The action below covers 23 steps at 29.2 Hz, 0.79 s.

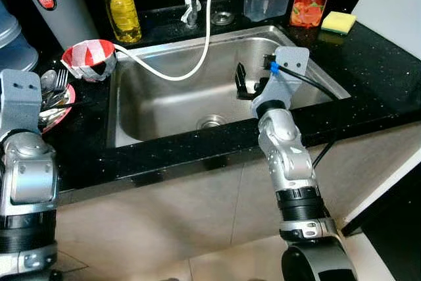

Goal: Kitchen organization

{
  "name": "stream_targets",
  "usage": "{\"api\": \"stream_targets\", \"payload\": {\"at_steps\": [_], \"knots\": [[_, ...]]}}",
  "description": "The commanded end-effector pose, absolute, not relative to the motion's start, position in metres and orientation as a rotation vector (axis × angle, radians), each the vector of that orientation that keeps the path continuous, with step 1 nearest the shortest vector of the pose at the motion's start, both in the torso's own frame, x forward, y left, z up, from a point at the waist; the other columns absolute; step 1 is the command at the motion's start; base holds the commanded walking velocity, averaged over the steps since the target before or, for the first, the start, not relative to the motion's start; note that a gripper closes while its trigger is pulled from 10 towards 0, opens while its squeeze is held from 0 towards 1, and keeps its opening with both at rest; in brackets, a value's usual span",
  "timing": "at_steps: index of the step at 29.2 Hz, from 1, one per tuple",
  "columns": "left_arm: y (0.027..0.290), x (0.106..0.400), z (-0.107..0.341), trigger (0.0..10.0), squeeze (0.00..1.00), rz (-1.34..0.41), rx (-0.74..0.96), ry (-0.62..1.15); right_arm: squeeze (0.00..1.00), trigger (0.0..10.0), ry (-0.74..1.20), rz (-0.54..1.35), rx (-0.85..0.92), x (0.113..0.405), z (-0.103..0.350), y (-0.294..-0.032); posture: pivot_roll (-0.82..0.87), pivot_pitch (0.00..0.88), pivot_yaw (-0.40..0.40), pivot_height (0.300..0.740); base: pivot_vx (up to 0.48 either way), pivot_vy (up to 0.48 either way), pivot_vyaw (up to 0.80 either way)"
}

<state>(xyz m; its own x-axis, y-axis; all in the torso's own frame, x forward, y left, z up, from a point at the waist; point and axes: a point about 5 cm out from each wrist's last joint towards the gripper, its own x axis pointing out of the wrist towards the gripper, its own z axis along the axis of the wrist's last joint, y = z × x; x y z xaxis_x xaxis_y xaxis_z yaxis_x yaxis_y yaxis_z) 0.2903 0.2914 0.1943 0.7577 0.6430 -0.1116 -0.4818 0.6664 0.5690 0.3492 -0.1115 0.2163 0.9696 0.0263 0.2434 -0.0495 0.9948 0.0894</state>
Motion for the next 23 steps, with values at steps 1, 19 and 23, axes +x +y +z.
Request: {"api": "stream_targets", "payload": {"at_steps": [1,19,23], "knots": [[0.29,0.293,0.187,10.0,0.0,0.523,0.595,0.364,0.0,10.0,-0.236,0.034,0.091,0.347,0.214,-0.112,0.06,0.0,0.138,0.74,0.0,0.0,0.0],[0.307,0.284,0.183,10.0,0.0,0.493,0.753,0.44,0.0,10.0,-0.224,0.043,0.098,0.347,0.212,-0.109,0.08,0.0,0.123,0.74,0.0,0.0,0.0],[0.318,0.28,0.177,7.7,0.0,0.572,0.606,0.461,0.0,10.0,-0.22,0.047,0.095,0.347,0.211,-0.109,0.08,0.0,0.12,0.74,0.0,0.0,0.0]]}}
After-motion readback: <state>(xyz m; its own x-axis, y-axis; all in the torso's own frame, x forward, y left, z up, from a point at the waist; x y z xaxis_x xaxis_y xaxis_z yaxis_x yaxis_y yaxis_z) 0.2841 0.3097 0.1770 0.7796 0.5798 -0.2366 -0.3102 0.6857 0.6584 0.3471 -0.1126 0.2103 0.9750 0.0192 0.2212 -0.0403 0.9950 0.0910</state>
